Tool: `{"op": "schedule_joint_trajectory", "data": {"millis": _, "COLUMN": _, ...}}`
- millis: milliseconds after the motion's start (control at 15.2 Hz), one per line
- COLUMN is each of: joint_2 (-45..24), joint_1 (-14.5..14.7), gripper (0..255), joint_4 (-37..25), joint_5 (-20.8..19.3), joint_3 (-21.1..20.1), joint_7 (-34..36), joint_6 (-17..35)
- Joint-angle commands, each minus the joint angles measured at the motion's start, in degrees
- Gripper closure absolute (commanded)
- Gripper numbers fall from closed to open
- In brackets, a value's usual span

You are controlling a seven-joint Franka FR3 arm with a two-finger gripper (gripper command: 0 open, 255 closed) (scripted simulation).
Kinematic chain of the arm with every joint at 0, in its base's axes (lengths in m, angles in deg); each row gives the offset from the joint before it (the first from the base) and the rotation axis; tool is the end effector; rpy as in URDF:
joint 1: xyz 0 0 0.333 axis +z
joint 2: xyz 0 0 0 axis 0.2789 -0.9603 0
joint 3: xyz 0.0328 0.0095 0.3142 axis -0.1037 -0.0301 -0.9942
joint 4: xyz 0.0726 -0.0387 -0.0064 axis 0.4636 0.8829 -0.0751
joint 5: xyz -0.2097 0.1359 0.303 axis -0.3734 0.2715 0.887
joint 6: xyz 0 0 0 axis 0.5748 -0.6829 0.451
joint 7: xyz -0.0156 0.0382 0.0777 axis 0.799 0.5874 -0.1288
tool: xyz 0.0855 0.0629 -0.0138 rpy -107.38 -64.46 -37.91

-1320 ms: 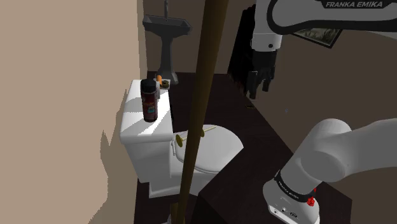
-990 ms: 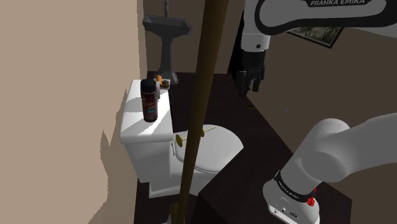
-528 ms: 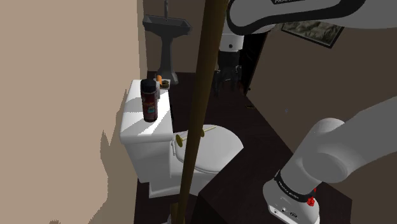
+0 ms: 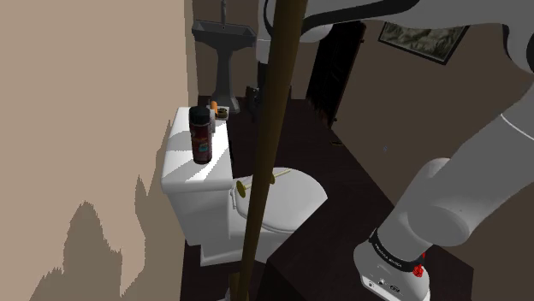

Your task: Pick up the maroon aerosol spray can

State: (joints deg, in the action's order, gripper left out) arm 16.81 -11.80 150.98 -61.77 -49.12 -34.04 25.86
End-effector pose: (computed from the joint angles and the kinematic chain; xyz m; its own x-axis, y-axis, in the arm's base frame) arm 0.4780 0.0916 0.4962 0.9740 -0.1664 -0.1537 -0.1754 -0.9834 -0.0468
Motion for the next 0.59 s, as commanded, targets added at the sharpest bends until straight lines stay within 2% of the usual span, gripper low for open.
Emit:
{"op": "schedule_joint_trajectory", "data": {"millis": 0, "joint_2": -3.94, "joint_1": 0.43, "gripper": 0, "joint_4": -3.68, "joint_5": 0.52, "joint_3": -0.68, "joint_7": 1.64, "joint_6": 1.14}}
{"op": "schedule_joint_trajectory", "data": {"millis": 528, "joint_2": -19.44, "joint_1": 2.06, "gripper": 0, "joint_4": -21.26, "joint_5": 1.03, "joint_3": -2.28, "joint_7": 7.31, "joint_6": 2.48}}
